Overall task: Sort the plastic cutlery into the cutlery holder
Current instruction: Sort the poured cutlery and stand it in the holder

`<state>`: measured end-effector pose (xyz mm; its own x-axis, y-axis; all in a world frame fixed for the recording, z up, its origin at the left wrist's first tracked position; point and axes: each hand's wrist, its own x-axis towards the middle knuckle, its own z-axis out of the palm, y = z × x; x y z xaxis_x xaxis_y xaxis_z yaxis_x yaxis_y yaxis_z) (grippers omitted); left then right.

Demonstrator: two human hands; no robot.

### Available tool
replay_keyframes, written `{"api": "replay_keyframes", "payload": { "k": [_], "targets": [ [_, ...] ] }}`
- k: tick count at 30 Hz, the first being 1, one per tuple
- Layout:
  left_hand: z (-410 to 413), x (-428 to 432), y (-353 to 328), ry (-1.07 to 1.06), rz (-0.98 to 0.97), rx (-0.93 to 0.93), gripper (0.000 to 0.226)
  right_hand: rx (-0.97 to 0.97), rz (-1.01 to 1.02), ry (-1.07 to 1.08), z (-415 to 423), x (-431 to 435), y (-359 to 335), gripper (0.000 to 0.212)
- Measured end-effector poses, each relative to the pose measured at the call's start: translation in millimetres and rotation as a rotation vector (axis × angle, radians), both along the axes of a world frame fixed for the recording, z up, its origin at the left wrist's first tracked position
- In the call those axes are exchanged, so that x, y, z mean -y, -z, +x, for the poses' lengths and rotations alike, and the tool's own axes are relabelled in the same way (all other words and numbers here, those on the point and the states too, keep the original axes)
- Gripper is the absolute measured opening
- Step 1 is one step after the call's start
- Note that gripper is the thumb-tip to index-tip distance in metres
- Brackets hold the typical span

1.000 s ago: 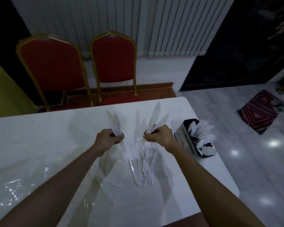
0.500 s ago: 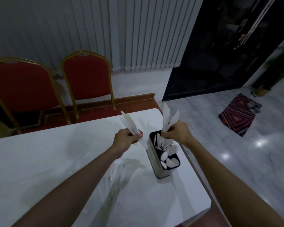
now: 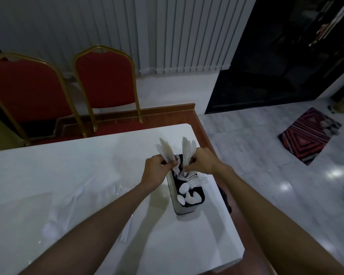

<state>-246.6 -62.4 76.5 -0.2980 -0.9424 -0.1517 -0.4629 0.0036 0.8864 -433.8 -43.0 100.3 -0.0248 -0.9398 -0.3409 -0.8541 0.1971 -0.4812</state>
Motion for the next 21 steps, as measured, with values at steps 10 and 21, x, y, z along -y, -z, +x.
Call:
{"api": "replay_keyframes", "payload": {
  "k": [10, 21],
  "targets": [
    [-11.4, -4.9, 11.0, 0.304, -0.161, 0.220, 0.014, 0.085, -0.002, -0.078, -14.6, -4.6, -3.5, 0.023],
    [-7.6, -10.9, 7.5, 0.206, -0.224, 0.141, 0.018, 0.180, -0.173, -0.001, -10.4, -24.3, 7.9, 0.018]
  ]
}}
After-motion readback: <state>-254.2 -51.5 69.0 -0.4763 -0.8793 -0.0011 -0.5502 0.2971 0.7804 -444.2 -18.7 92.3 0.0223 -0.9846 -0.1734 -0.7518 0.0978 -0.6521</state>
